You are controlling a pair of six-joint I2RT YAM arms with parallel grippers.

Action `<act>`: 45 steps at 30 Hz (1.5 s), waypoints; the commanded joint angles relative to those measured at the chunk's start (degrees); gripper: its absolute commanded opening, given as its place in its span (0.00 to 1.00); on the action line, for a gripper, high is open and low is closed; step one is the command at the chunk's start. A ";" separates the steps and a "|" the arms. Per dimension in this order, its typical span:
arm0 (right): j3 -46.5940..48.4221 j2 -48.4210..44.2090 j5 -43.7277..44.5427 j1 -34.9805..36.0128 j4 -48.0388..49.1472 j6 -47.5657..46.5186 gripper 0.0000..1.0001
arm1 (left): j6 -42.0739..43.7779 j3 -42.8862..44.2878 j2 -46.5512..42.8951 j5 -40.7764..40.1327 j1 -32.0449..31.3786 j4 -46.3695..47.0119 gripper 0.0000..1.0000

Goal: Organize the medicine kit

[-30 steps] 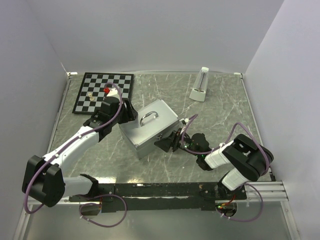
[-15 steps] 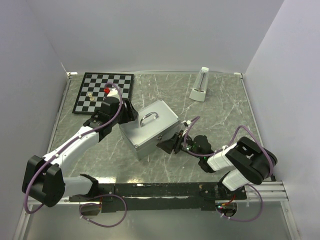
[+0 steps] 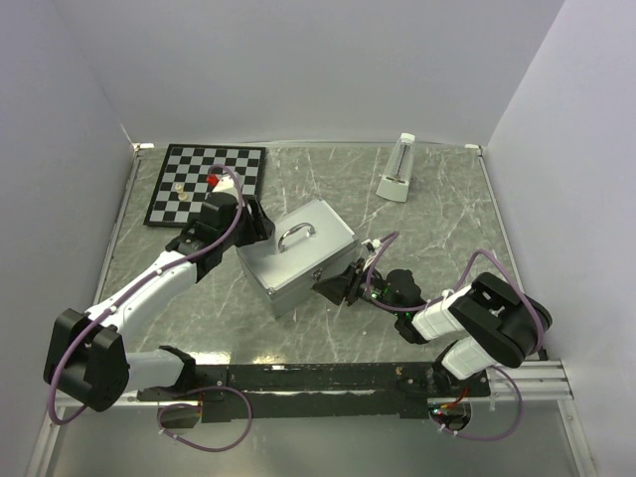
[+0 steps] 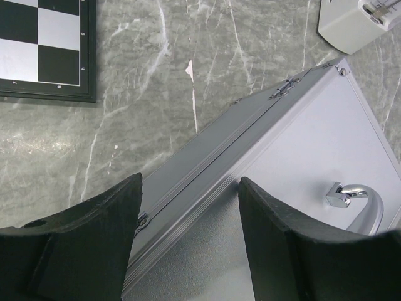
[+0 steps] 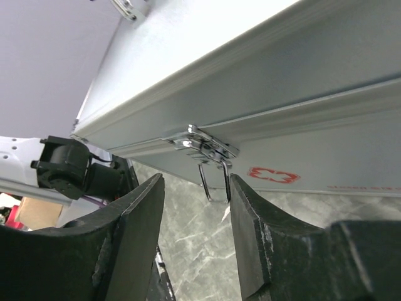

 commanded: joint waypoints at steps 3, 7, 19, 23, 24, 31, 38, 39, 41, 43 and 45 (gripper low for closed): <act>0.53 -1.85 -0.62 0.36 19.09 -0.06 0.50 | -1.09 -1.49 1.07 2.30 -0.50 -2.93 0.67; 0.53 -1.67 -0.62 0.36 19.09 -0.06 0.50 | -1.00 -1.49 1.16 2.30 -0.50 -2.93 0.67; 0.09 -1.32 -0.09 0.36 19.27 0.20 0.45 | -0.92 -1.58 1.42 2.30 -0.59 -2.85 0.67; 0.70 -2.28 -0.36 0.28 18.13 -0.06 0.53 | -0.92 -1.49 1.33 2.30 -0.59 -2.93 0.67; 0.88 -2.46 -0.53 0.28 17.43 -0.15 0.54 | -0.92 -1.58 1.25 2.30 -0.67 -2.93 0.67; 1.23 -4.04 -0.71 0.28 16.28 -0.85 0.54 | -0.83 -1.58 1.24 2.30 -0.59 -2.93 0.67; 2.02 -3.34 -1.06 0.27 15.93 -0.68 0.55 | -0.74 -1.49 1.60 2.30 -0.85 -2.93 0.66; 2.11 -3.34 -1.06 0.28 15.93 -0.59 0.55 | -0.74 -1.58 1.60 2.30 -0.85 -2.93 0.66; 2.29 -2.99 -1.15 0.28 16.19 -0.50 0.55 | -0.74 -1.49 1.51 2.30 -0.85 -3.02 0.66; 2.64 -3.08 -1.15 0.28 16.10 -0.59 0.55 | -0.74 -1.66 1.51 2.30 -0.85 -2.93 0.67; 3.08 -3.43 -1.32 0.28 15.58 -0.68 0.55 | -0.74 -1.66 1.51 2.30 -0.85 -2.93 0.66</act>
